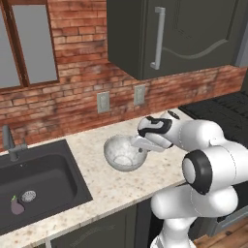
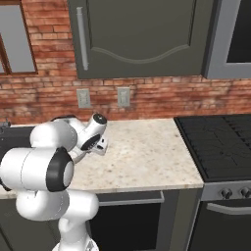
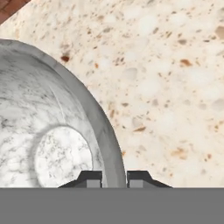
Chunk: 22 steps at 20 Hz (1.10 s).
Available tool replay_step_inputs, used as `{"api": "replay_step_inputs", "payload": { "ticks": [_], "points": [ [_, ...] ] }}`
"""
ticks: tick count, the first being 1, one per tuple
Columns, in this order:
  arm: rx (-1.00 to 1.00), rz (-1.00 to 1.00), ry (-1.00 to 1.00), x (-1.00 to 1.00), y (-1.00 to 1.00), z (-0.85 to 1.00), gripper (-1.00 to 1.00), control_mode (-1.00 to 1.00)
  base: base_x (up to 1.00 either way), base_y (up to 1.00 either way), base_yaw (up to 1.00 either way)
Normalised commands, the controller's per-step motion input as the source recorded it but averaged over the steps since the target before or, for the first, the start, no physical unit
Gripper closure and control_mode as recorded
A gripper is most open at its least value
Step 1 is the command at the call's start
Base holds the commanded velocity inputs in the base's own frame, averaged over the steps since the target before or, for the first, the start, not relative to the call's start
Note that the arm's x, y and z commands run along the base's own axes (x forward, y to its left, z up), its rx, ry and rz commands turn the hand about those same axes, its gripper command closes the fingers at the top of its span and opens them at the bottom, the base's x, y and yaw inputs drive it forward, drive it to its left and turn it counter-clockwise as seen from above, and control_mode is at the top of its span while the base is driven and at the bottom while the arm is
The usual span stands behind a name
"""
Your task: Clear the mugs and bowl far away from the sink.
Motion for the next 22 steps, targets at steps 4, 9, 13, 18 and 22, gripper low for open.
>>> {"api": "replay_step_inputs", "payload": {
  "ticks": [4,9,13,18,22],
  "points": [
    [0.00,-0.27,-0.01,-0.39,-0.01,0.06,1.00,-1.00,0.00,0.00,0.00],
    [0.06,-0.48,0.00,-0.32,-0.18,0.22,1.00,-1.00,0.00,0.00,0.00],
    [0.04,-0.50,-0.01,-0.19,-0.15,0.37,1.00,-1.00,0.00,0.00,0.00],
    [0.04,-0.48,-0.01,-0.17,-0.20,0.38,1.00,-1.00,0.00,0.00,0.00],
    [0.12,-0.37,0.01,-0.16,-0.40,0.51,1.00,-1.00,0.00,0.00,0.00]
  ]
}}
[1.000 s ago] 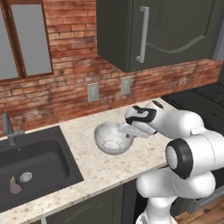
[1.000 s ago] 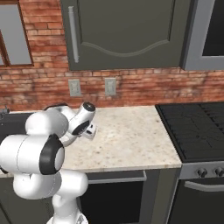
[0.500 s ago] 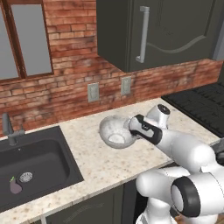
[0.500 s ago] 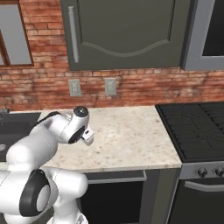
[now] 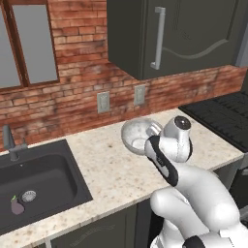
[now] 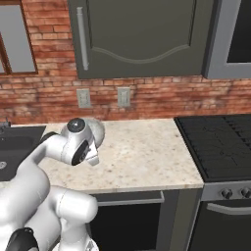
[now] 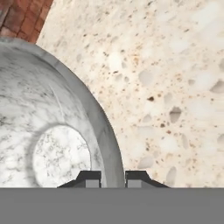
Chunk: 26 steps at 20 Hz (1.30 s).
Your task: Clear the mugs and bowl far away from the sink.
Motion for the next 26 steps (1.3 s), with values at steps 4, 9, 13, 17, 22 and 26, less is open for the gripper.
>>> {"api": "replay_step_inputs", "payload": {
  "ticks": [4,9,13,17,22,26],
  "points": [
    [0.18,-0.15,0.07,-0.23,-0.31,0.42,1.00,-1.00,0.00,0.00,0.00],
    [0.18,0.00,0.01,-0.34,-0.26,0.44,1.00,-1.00,0.00,0.00,0.00],
    [0.17,0.00,0.00,-0.30,-0.16,0.42,1.00,-1.00,0.00,0.00,0.00],
    [0.12,-0.02,0.01,-0.36,-0.15,0.29,1.00,-1.00,0.00,0.00,0.00],
    [0.00,-0.13,0.00,-0.49,-0.18,0.07,1.00,-1.00,0.00,0.00,0.00],
    [0.00,-0.18,0.04,-0.60,-0.09,0.09,1.00,-1.00,0.00,0.00,0.00]
  ]
}}
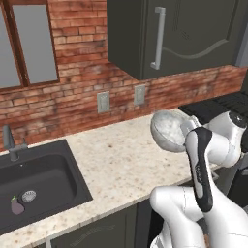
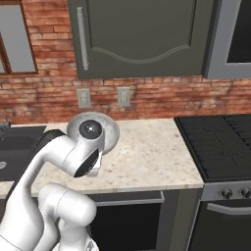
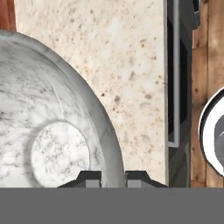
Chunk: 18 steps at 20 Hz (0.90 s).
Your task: Clear the mugs and bowl far away from the sink.
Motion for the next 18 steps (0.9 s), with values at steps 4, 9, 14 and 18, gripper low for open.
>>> {"api": "replay_step_inputs", "payload": {
  "ticks": [4,9,14,18],
  "points": [
    [0.00,-0.17,0.06,-0.58,-0.08,0.22,1.00,-1.00,0.00,0.00,0.00],
    [0.00,-0.08,0.02,-0.64,-0.03,0.32,1.00,-1.00,0.00,0.00,0.00],
    [0.00,0.00,0.00,-0.60,0.00,0.33,1.00,-1.00,0.00,0.00,0.00],
    [0.02,0.03,0.00,-0.79,0.00,0.21,1.00,-1.00,0.00,0.00,0.00]
  ]
}}
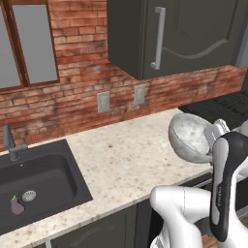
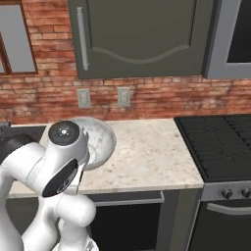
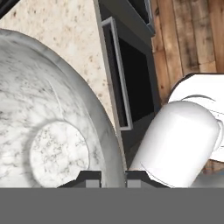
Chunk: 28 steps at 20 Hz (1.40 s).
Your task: Clear the mugs and bowl far away from the sink.
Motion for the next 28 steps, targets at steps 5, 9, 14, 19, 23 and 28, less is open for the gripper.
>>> {"api": "replay_step_inputs", "payload": {
  "ticks": [5,9,14,19,23,28],
  "points": [
    [-0.02,0.01,-0.02,-0.63,0.03,0.17,1.00,-1.00,0.00,0.00,0.00],
    [-0.16,0.00,-0.12,-0.28,0.34,0.13,1.00,-1.00,0.00,0.00,0.00],
    [-0.13,0.00,-0.10,-0.19,0.21,0.08,1.00,-1.00,0.00,0.00,0.00],
    [-0.06,0.00,-0.04,-0.36,0.27,0.02,1.00,-1.00,0.00,0.00,0.00],
    [0.00,0.00,0.00,0.00,0.00,0.00,1.00,1.00,-0.59,0.88,0.12],
    [0.00,0.00,0.00,0.00,0.00,0.00,1.00,1.00,-0.72,0.99,0.39]
  ]
}}
